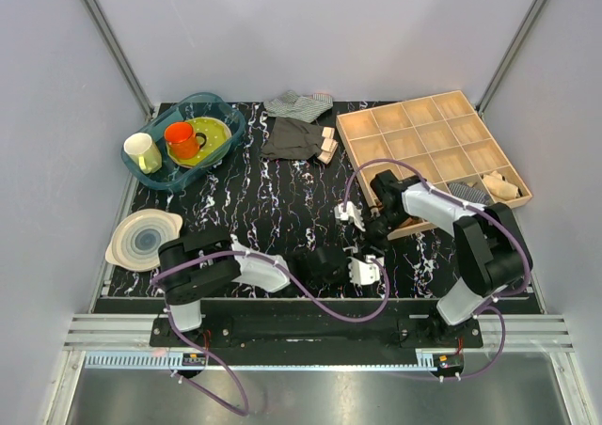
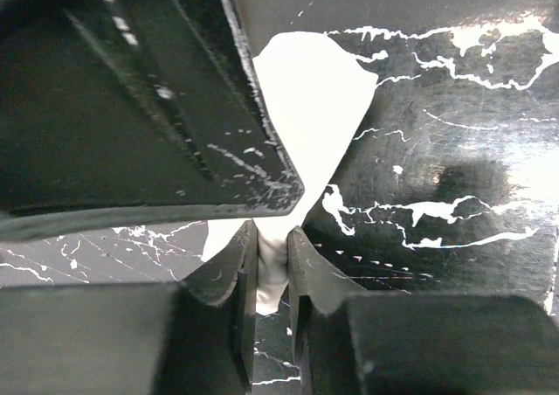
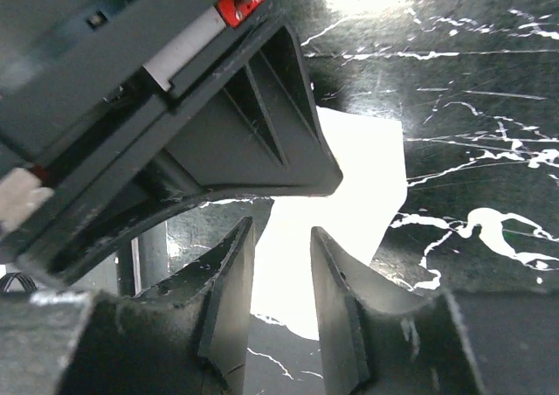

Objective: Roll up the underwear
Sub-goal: Roll the underwear to the center of the board, then pick up the underwear from the center of the board.

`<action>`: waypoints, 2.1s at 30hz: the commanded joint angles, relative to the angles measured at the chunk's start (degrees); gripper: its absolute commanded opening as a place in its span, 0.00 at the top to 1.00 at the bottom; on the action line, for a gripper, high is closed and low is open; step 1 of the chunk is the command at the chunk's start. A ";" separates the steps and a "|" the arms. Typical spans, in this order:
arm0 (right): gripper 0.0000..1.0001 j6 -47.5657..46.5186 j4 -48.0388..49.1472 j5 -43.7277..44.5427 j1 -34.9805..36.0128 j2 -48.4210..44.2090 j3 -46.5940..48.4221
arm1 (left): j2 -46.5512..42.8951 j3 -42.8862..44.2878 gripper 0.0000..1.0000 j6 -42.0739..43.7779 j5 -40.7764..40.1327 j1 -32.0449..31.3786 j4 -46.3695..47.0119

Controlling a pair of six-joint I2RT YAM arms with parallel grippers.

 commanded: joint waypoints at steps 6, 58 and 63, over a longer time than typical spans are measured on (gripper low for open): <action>0.45 9.44 1.47 2.61 -0.65 -2.09 3.16 | 3.75 -0.26 0.86 -2.67 3.28 0.93 -5.62; 1.00 21.57 -0.19 8.23 -4.34 -4.72 18.25 | -53.02 4.38 0.31 -30.18 19.80 25.53 -47.77; 1.00 22.62 -0.02 11.76 -12.07 -0.87 28.54 | -57.60 7.56 0.01 -25.97 19.72 31.69 -55.01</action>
